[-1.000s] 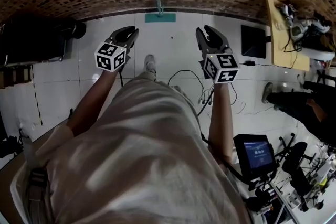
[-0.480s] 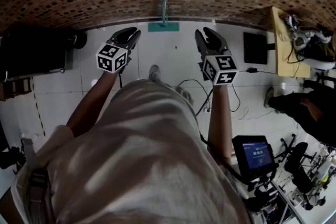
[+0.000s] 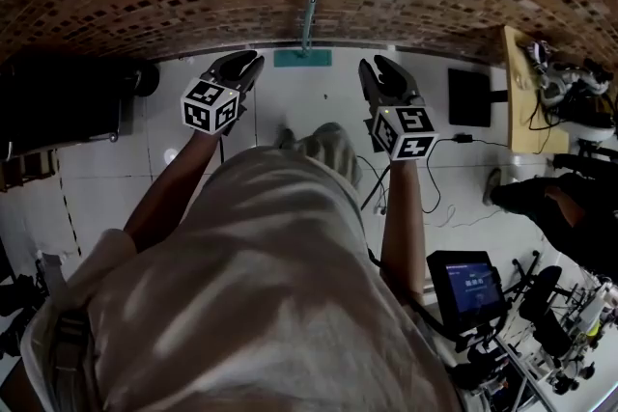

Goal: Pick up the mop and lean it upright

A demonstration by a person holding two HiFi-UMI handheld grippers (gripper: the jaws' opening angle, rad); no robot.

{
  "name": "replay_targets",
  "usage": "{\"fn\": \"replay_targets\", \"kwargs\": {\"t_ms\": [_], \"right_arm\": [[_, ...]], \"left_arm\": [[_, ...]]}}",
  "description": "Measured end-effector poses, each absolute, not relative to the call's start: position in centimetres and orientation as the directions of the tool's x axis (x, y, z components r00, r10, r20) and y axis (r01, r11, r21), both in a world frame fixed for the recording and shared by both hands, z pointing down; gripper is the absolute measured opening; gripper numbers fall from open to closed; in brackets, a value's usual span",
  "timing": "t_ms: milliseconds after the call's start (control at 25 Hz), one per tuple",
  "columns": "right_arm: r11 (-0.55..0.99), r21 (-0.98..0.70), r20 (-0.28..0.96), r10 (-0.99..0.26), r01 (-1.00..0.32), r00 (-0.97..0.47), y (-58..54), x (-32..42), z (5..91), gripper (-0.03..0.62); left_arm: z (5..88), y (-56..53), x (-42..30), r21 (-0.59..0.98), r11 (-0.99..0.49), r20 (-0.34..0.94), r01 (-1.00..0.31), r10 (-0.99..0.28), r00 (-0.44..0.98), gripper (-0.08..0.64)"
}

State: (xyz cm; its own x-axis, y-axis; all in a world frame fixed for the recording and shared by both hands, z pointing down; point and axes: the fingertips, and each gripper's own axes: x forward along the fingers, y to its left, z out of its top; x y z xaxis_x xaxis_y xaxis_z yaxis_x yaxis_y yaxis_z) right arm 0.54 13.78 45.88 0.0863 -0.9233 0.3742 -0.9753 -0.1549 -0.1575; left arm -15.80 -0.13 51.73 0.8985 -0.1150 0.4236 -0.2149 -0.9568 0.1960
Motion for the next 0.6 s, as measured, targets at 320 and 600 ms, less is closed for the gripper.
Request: {"fn": "replay_targets", "kwargs": {"t_ms": [320,600], "right_arm": [[-0.108,-0.164,0.39,-0.92,-0.981,0.036,10.6,3.4,46.9,0.118],[-0.019,-0.175,0.408,-0.911,-0.984,-0.055,5.6,8.0,48.3,0.118]], "left_arm": [[52.3,-2.0,-13.0,0.202,-0.952,0.439,-0.228,-0.12,0.891,0.087],[52.7,-4.8,-8.9,0.201,-0.937,0.465,-0.287,-0.166,0.869,0.087]]}}
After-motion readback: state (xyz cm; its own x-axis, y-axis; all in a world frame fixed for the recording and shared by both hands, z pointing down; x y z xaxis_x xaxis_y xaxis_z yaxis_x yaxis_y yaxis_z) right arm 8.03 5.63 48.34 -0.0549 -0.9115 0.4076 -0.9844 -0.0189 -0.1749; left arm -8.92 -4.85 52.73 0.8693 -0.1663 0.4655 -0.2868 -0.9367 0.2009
